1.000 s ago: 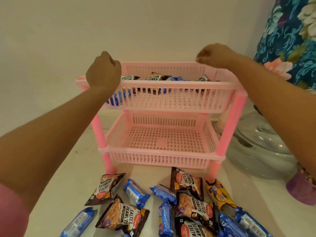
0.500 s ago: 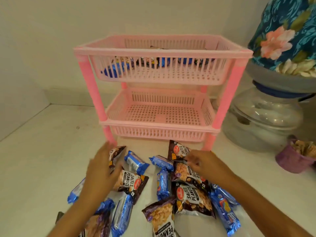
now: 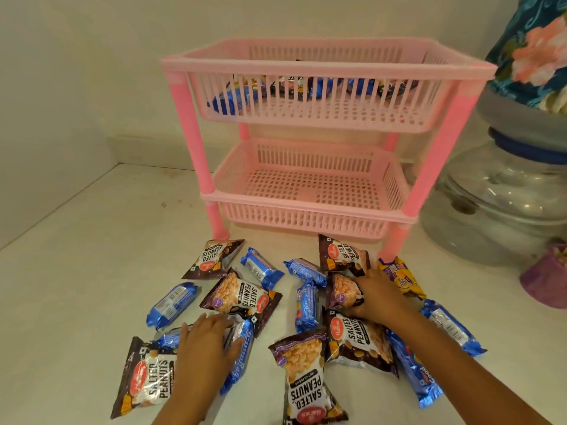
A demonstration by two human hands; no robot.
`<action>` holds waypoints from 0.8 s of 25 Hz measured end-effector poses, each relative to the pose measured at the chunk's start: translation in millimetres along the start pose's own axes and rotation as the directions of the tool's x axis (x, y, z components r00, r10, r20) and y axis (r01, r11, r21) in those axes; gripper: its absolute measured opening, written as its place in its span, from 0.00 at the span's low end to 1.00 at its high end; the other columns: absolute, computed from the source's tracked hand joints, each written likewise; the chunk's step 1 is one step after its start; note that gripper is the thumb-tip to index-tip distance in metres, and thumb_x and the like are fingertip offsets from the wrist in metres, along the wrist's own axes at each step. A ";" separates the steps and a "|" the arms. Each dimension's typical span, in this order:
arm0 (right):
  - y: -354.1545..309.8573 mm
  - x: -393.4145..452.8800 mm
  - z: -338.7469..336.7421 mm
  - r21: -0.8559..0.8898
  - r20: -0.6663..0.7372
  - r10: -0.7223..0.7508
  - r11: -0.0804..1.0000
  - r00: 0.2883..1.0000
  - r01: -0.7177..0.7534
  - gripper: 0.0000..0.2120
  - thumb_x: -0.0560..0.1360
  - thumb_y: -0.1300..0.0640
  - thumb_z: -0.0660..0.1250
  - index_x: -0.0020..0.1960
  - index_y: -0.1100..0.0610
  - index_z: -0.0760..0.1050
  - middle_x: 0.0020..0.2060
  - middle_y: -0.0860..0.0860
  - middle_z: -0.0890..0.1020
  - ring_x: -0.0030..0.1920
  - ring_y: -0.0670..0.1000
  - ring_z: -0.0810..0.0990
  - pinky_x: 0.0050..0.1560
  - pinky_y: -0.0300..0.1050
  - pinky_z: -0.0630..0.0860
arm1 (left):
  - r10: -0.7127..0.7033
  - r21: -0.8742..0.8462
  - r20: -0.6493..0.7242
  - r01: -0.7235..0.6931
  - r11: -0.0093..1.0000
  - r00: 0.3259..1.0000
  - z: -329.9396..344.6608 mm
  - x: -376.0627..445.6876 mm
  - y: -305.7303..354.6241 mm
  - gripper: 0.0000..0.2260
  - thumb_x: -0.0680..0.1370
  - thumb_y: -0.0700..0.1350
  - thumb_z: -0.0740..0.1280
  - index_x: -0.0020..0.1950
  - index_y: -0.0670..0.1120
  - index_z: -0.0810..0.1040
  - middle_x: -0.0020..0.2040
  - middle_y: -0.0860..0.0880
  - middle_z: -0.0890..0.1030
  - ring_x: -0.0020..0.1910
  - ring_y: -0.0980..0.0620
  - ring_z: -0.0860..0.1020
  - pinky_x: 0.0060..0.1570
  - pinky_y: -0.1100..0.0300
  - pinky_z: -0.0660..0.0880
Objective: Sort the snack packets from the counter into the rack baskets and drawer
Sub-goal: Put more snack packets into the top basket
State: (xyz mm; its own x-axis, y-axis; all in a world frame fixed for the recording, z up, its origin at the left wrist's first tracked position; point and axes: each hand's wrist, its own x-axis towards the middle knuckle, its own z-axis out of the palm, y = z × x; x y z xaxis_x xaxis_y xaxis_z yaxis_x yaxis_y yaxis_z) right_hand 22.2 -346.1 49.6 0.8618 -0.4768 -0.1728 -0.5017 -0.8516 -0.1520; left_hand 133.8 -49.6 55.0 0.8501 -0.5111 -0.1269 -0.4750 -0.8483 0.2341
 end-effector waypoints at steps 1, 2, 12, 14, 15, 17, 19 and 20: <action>0.1 1.2 2.0 -0.017 0.004 0.019 1.000 1.000 -0.018 0.42 0.62 0.32 0.70 0.69 0.51 0.65 0.63 0.55 0.71 0.65 0.57 0.68 0.62 0.49 0.69 | -0.012 0.070 0.002 0.012 0.997 1.000 2.3 1.0 1.8 0.25 0.74 0.63 0.60 0.69 0.56 0.67 0.72 0.55 0.67 0.73 0.53 0.62 0.74 0.44 0.46; 1.0 1.8 4.0 -0.031 0.012 0.032 0.999 0.999 -0.031 0.43 0.62 0.31 0.69 0.69 0.53 0.65 0.64 0.56 0.70 0.65 0.57 0.67 0.62 0.50 0.69 | -0.020 0.136 0.006 0.019 0.991 1.000 3.9 1.3 4.1 0.28 0.73 0.66 0.59 0.69 0.54 0.68 0.73 0.54 0.66 0.74 0.52 0.60 0.74 0.43 0.42; 19.6 -16.7 -10.8 0.205 0.149 -0.163 0.970 0.975 0.130 0.34 0.76 0.51 0.64 0.75 0.42 0.47 0.71 0.54 0.64 0.69 0.54 0.64 0.68 0.50 0.66 | 0.021 0.214 -0.067 -0.007 0.977 0.998 -5.4 11.9 20.4 0.29 0.69 0.68 0.60 0.65 0.53 0.70 0.63 0.54 0.75 0.62 0.54 0.72 0.69 0.56 0.63; 17.1 -21.4 -22.5 0.226 0.076 -0.181 0.961 0.981 0.160 0.30 0.77 0.51 0.63 0.74 0.42 0.52 0.66 0.53 0.69 0.66 0.52 0.68 0.67 0.47 0.67 | 0.044 0.116 -0.122 -0.030 0.993 0.992 -21.5 15.2 24.6 0.25 0.70 0.66 0.61 0.61 0.53 0.71 0.55 0.54 0.79 0.51 0.55 0.77 0.52 0.62 0.74; 13.3 -24.2 -31.2 0.227 0.046 -0.204 0.955 0.978 0.189 0.29 0.77 0.51 0.63 0.73 0.41 0.53 0.65 0.51 0.69 0.66 0.51 0.68 0.66 0.45 0.67 | 0.048 0.056 -0.155 -0.040 0.998 0.987 -33.9 16.2 27.5 0.23 0.71 0.65 0.62 0.58 0.52 0.72 0.49 0.55 0.79 0.45 0.56 0.77 0.43 0.63 0.75; -0.6 -32.2 -58.0 0.296 -0.040 -0.281 0.913 0.959 0.280 0.26 0.77 0.51 0.63 0.70 0.37 0.56 0.64 0.47 0.69 0.66 0.47 0.67 0.66 0.42 0.66 | 0.063 -0.027 -0.251 -0.072 0.997 0.966 -64.1 20.3 34.1 0.21 0.71 0.63 0.64 0.58 0.52 0.71 0.42 0.55 0.78 0.36 0.56 0.73 0.30 0.65 0.69; -19.5 -41.1 -100.7 0.361 -0.194 -0.360 0.839 0.913 0.408 0.26 0.76 0.52 0.64 0.65 0.31 0.56 0.63 0.42 0.68 0.65 0.42 0.66 0.66 0.38 0.65 | 0.098 -0.032 -0.354 -0.116 0.993 0.930 -100.9 29.6 40.2 0.19 0.71 0.62 0.65 0.56 0.53 0.72 0.38 0.56 0.76 0.34 0.55 0.73 0.26 0.65 0.64; -28.9 -44.2 -127.1 0.356 -0.285 -0.378 0.812 0.881 0.463 0.26 0.76 0.51 0.64 0.64 0.29 0.55 0.62 0.40 0.69 0.64 0.39 0.67 0.64 0.35 0.66 | 0.122 -0.032 -0.395 -0.147 0.989 0.911 -121.8 35.4 45.1 0.18 0.71 0.62 0.66 0.55 0.52 0.73 0.37 0.55 0.75 0.33 0.54 0.74 0.26 0.63 0.66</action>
State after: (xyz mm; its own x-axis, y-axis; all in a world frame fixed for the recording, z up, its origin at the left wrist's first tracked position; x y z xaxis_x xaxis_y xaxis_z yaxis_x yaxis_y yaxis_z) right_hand 8.2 -328.0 185.3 0.9701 -0.1606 0.1821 -0.0351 -0.8348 -0.5495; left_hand 170.2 -89.0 178.4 0.8059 -0.5142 0.2934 -0.5868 -0.7593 0.2812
